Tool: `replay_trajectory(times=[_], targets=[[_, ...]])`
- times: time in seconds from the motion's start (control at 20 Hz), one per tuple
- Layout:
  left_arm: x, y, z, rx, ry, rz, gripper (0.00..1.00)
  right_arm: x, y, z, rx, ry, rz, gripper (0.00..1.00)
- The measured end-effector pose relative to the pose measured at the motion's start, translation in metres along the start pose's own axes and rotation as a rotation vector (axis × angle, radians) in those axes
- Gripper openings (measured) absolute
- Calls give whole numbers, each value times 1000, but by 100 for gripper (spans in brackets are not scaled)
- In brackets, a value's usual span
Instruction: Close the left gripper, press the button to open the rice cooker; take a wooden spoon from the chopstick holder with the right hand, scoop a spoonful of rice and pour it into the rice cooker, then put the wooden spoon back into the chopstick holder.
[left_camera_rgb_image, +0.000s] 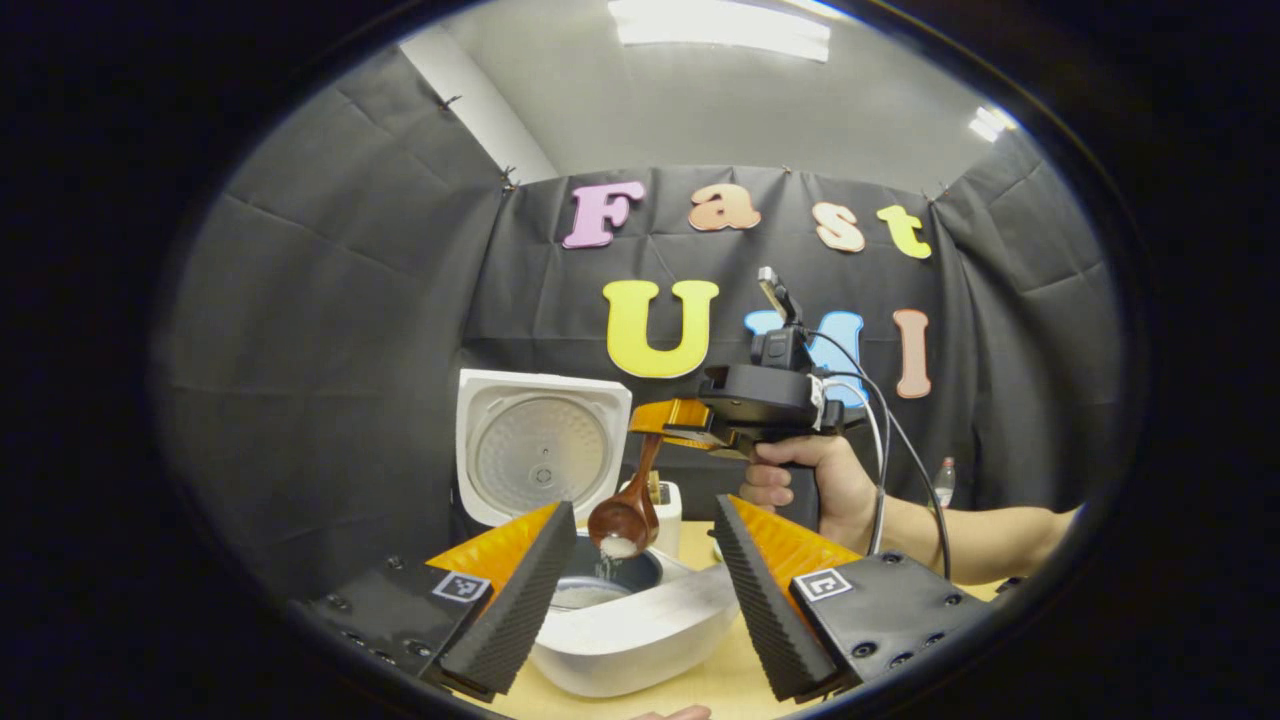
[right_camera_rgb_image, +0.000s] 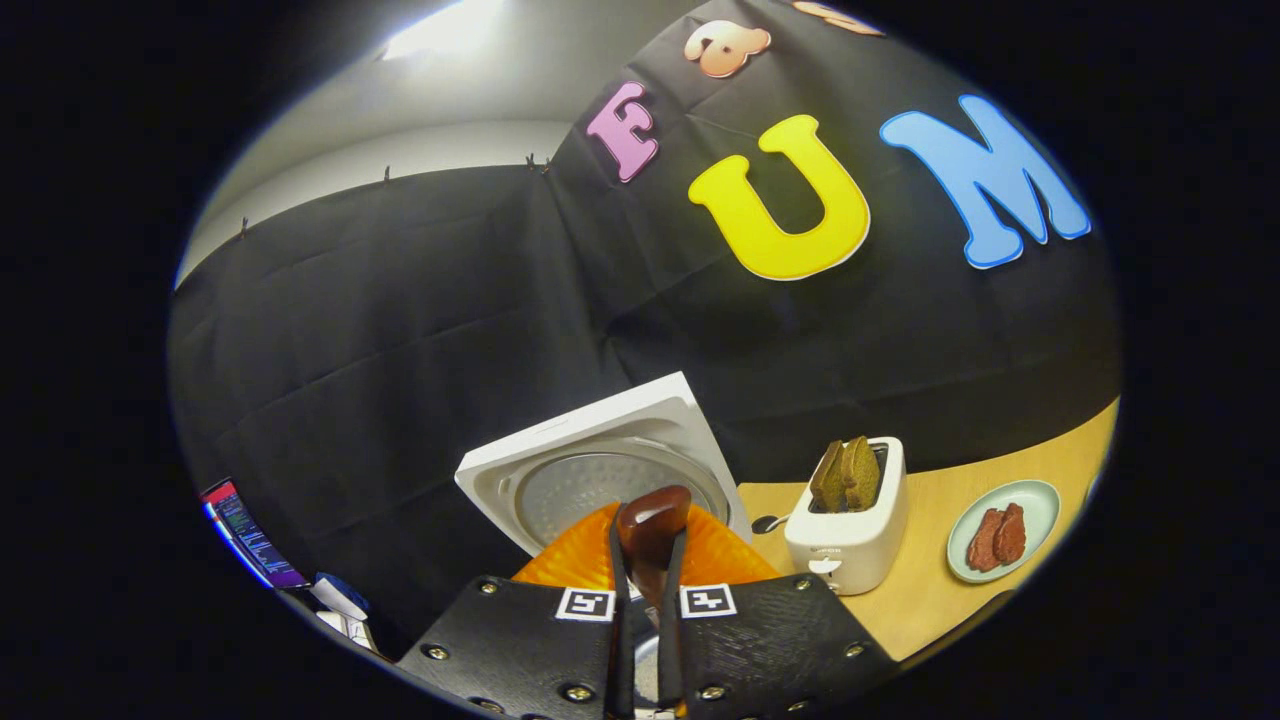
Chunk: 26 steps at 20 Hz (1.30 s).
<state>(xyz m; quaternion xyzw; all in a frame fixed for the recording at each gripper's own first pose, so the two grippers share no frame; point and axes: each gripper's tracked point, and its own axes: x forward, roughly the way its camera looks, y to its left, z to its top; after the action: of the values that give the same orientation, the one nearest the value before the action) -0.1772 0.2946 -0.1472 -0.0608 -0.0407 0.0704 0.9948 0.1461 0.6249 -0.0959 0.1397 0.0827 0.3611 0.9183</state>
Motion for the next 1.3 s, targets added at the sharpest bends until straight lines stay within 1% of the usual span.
replay_trajectory(times=[0.2,0.5,0.85,1.0,1.3], targets=[[-1,-1,-5,11,12,2,96,2,5,-4,-58,-3,-8,9],[-8,1,4,18,-4,4,96,13,15,-16,-123,28,-3,9],[-9,0,-3,20,5,2,96,15,30,-32,-265,56,0,10],[-8,1,-11,25,20,5,96,15,34,-31,-277,51,1,9],[-10,9,-9,13,19,15,96,12,44,-24,-361,38,-16,9]])
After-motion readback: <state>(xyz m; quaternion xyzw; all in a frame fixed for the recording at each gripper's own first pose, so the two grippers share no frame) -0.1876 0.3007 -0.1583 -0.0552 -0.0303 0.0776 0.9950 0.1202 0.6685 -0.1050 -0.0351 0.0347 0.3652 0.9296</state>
